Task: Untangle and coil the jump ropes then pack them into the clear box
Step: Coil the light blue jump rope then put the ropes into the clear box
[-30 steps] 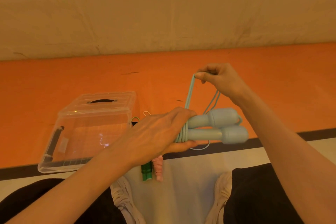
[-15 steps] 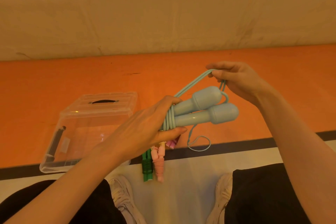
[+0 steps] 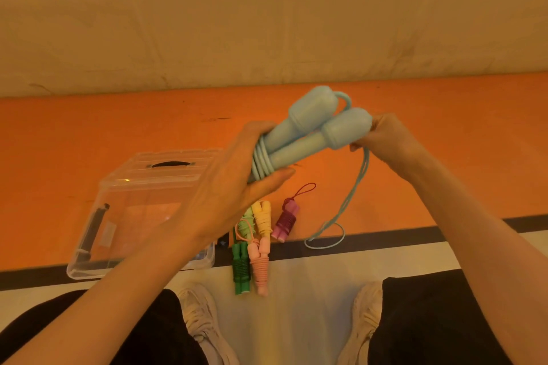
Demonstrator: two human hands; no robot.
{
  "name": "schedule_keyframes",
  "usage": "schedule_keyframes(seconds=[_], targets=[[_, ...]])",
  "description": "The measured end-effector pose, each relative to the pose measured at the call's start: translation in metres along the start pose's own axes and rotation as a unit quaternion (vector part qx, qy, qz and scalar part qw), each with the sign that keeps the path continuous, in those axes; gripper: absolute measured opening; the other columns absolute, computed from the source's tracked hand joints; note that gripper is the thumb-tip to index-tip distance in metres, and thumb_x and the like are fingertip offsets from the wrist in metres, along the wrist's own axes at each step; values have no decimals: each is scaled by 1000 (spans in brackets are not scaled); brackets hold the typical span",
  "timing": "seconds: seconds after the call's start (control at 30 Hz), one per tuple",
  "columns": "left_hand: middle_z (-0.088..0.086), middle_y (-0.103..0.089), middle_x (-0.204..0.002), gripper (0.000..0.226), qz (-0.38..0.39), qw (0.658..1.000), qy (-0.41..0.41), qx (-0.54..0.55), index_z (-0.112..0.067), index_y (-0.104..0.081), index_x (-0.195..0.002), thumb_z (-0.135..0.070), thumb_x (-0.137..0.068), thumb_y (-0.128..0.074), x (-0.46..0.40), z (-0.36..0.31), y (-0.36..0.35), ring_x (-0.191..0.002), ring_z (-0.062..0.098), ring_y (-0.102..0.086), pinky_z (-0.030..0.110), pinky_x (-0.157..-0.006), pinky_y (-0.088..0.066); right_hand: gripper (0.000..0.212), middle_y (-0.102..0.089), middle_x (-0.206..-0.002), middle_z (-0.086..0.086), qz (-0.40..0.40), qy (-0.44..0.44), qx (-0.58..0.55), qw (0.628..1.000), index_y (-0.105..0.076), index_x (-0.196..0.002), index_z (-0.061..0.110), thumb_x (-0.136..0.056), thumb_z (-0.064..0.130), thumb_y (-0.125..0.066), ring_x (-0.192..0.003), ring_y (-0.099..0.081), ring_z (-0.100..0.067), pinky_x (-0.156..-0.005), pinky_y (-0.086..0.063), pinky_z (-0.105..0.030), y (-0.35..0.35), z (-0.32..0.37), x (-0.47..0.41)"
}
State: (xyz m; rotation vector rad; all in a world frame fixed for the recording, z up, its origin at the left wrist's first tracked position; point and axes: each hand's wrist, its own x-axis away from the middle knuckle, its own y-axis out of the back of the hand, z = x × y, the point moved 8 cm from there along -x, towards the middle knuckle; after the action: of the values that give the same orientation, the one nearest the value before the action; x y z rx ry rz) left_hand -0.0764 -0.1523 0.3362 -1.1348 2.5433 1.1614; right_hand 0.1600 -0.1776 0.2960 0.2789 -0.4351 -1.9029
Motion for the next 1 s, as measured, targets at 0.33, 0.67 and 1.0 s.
schedule_keyframes(seconds=[0.33, 0.67, 1.0], targets=[[-7, -46, -97, 42, -91, 993, 63, -40, -18, -46, -117, -50, -92, -52, -6, 20, 17, -80, -1, -47, 18, -62, -37, 3, -74, -72, -5, 213, -55, 46, 975, -76, -81, 10, -81, 9, -74, -56, -61, -11, -58, -48, -15, -68, -8, 38], [0, -53, -113, 51, -82, 981, 111, -133, -19, -39, -135, -46, -93, -50, -2, 45, 15, -85, 16, -50, 40, -64, -43, 13, -74, -72, -3, 315, -24, -41, 948, -74, -91, -4, -81, 2, -68, -67, -69, -11, -67, -52, -17, -85, 26, 76], [-1, -44, -123, 74, -24, 983, 75, -163, -21, -32, -144, -65, -85, -41, -10, 32, 14, -87, 21, -53, 42, -65, -47, 27, -69, -67, -2, 248, 36, -183, 951, -78, -78, 19, -71, 45, -77, -71, -63, -13, -71, -49, -20, -49, 48, 67]])
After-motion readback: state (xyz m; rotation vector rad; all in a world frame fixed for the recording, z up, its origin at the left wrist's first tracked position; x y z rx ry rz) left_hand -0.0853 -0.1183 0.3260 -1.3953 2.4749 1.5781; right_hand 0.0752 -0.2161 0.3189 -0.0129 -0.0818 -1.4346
